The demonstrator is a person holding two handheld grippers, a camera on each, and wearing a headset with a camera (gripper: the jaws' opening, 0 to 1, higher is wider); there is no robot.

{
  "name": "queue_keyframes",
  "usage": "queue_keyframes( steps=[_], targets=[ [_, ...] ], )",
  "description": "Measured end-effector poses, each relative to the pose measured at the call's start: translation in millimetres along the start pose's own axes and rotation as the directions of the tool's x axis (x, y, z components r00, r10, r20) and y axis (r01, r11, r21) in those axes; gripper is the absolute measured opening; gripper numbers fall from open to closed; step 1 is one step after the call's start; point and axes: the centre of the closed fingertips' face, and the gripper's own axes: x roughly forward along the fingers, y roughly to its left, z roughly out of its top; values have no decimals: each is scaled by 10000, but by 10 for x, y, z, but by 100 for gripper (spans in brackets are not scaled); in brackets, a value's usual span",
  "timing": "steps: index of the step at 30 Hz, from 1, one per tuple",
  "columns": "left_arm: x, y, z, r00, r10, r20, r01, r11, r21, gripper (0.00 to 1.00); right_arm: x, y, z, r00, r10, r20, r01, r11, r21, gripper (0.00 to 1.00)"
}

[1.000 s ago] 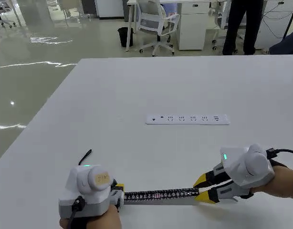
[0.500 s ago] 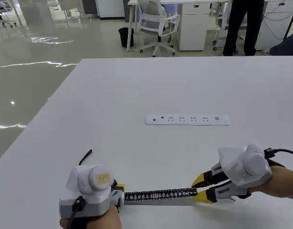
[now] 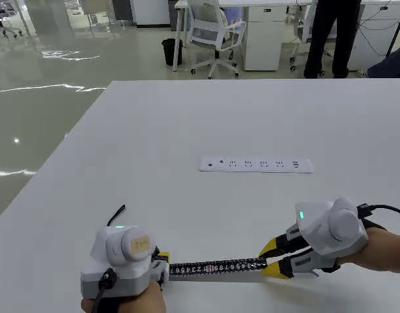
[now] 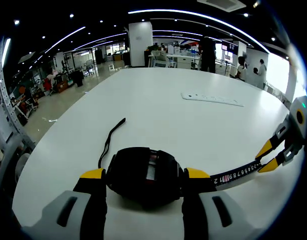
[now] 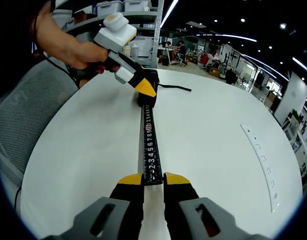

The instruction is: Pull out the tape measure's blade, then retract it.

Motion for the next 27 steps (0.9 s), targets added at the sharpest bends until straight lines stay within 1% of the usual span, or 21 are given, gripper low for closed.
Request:
queue_keyframes(
  steps=[14, 27],
  targets=[
    [8, -3, 3, 10000, -1, -20, 1, 10000, 18, 56, 33, -10, 12, 10000, 36, -17, -36, 10000, -8, 14],
    [10, 0, 9, 10000, 6, 0, -6, 10000, 21, 56, 81, -2, 58, 10000, 85, -17, -85, 10000, -2, 14]
  ],
)
